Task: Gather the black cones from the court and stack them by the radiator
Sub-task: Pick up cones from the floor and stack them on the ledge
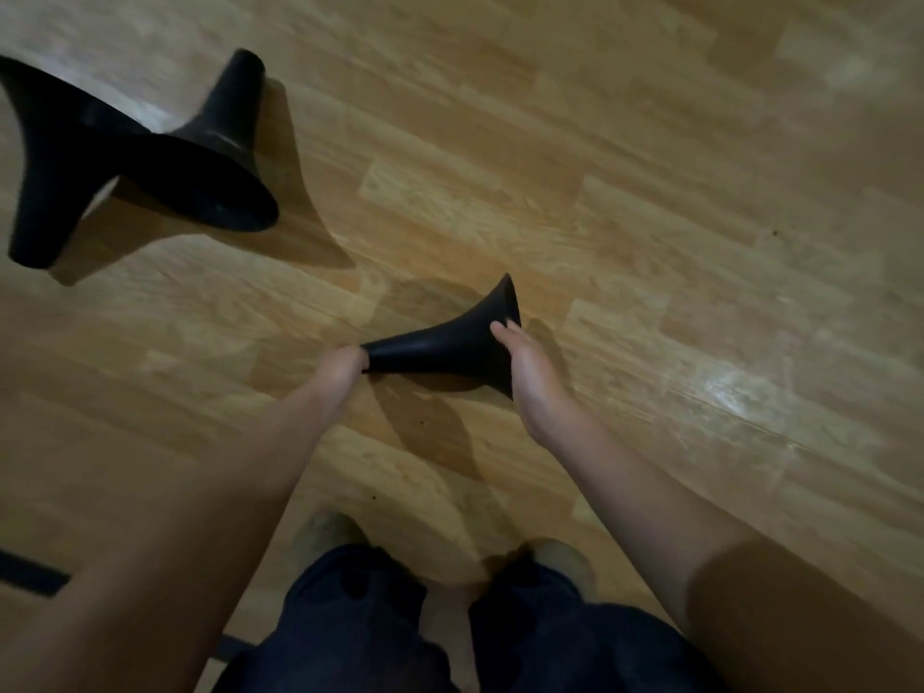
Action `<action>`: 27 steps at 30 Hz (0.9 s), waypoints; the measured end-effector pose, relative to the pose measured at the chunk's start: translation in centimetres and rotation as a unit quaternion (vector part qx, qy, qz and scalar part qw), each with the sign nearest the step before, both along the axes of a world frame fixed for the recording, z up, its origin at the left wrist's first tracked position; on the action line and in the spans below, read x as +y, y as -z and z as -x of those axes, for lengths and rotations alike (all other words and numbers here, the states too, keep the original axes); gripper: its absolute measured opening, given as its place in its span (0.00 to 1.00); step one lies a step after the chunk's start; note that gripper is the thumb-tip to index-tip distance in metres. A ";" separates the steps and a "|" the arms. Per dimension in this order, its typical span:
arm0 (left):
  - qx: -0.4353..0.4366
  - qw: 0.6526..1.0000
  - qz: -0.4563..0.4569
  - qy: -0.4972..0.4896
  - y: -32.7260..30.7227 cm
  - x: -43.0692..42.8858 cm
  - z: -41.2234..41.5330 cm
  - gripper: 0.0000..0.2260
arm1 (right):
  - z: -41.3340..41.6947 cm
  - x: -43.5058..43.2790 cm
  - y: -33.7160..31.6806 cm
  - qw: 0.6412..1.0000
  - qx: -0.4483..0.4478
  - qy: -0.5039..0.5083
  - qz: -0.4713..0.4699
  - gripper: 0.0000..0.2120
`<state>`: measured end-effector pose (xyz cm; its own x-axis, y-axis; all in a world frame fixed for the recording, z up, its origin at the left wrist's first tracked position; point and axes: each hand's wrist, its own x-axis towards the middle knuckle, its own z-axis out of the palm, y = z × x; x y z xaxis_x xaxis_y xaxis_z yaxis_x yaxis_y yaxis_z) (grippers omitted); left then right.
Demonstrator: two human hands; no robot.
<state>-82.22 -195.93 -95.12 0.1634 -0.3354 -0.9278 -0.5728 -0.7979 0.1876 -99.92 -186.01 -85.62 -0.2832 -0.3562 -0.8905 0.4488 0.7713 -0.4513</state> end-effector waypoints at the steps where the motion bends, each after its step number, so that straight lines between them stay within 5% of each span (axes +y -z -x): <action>1: 0.024 1.000 -0.005 -0.004 -1.2 0.1 0.1 0.19 | 0.0 -0.1 -0.8 1.000 0.008 -0.011 0.005 0.24; 12: 0.081 0.993 0.065 -0.048 -27.1 -1.1 -0.8 0.20 | 1.0 -1.0 -25.2 0.999 -0.001 -0.020 0.029 0.33; 18: 0.077 0.985 0.132 -0.080 -42.8 -4.5 -1.7 0.21 | 1.1 -2.4 -38.0 0.996 -0.019 -0.018 0.088 0.51; 27: 0.091 0.966 0.218 -0.105 -62.3 -8.4 -5.9 0.16 | -2.6 -6.5 -55.9 0.979 -0.019 -0.028 0.199 0.32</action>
<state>-76.34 -204.30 -32.86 0.1175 -0.6780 -0.7256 -0.3317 -0.7155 0.6149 -97.28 -192.49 -29.68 -0.2230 -0.6920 -0.6866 0.4325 0.5610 -0.7059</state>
